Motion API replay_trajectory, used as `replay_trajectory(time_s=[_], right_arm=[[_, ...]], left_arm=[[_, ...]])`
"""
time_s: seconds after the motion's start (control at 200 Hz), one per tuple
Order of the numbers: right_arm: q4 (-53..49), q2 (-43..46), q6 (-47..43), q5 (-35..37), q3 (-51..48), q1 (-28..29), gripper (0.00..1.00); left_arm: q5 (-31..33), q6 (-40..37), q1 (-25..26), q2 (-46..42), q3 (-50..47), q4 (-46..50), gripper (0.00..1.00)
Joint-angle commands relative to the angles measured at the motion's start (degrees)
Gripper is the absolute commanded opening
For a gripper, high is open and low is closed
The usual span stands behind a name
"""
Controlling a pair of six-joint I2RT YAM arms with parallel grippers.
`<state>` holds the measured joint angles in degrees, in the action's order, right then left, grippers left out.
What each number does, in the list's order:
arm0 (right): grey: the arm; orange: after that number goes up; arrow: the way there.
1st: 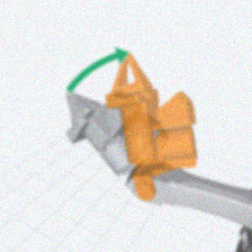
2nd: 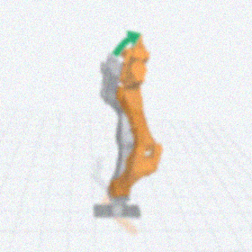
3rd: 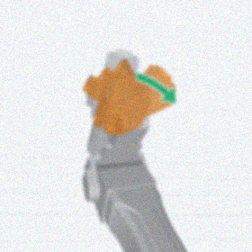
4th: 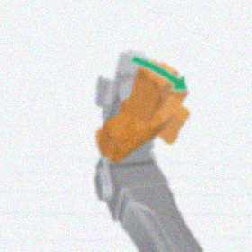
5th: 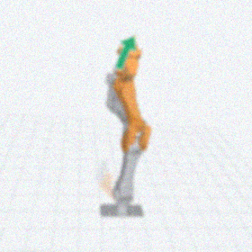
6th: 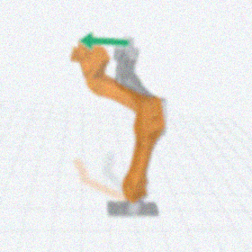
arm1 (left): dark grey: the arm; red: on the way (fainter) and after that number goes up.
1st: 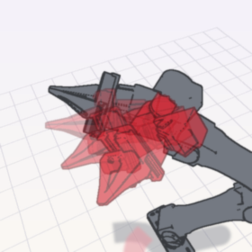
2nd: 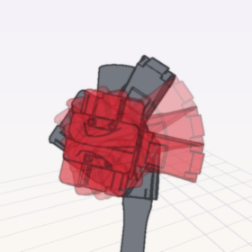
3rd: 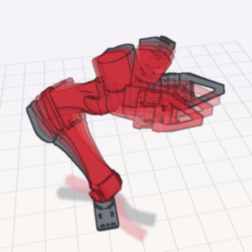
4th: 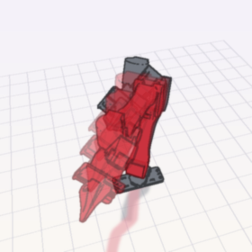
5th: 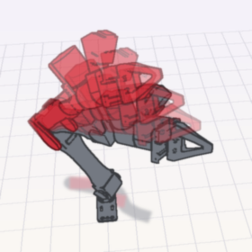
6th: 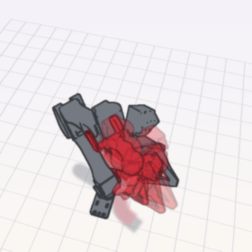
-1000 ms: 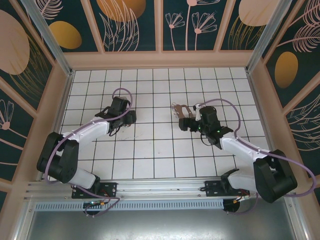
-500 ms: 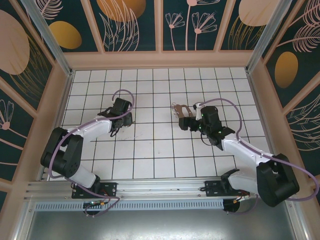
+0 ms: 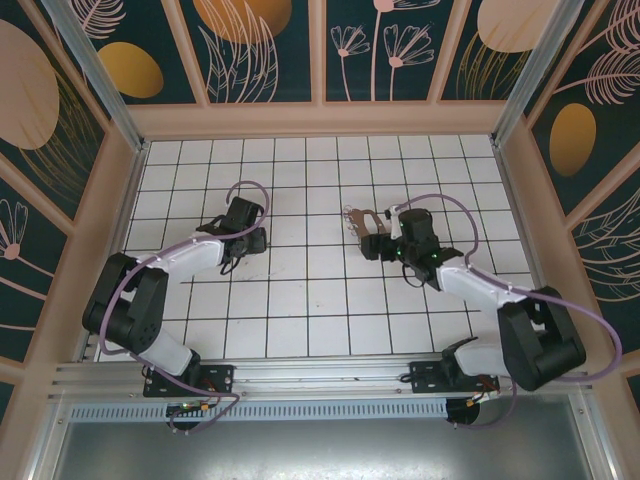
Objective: Put the keys on the keyring
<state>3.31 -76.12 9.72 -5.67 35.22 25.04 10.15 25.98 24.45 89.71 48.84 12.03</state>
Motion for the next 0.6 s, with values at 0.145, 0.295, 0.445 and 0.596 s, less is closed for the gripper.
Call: replay_trajectory(time_s=[0.145, 0.295, 0.445, 0.596], right_arm=[[-1.3, -8.7, -1.8, 0.5, 4.4, -0.3, 0.65], [-1.4, -11.4, -1.7, 0.6, 5.4, 0.1, 0.45], [-1.4, -13.6, -1.8, 0.7, 6.1, 0.4, 0.37], [-0.7, -15.5, -1.8, 0.6, 6.1, 0.9, 0.34]], left_arm=[[-7.6, 0.1, 0.1, -6.5, -0.4, -0.4, 0.54], [-9.1, -0.7, 0.0, -8.4, 0.0, 0.3, 0.54], [-10.9, -1.0, 0.0, -9.6, 0.0, -0.1, 0.55], [-13.4, -1.2, 0.0, -10.3, -0.5, -1.2, 0.55]])
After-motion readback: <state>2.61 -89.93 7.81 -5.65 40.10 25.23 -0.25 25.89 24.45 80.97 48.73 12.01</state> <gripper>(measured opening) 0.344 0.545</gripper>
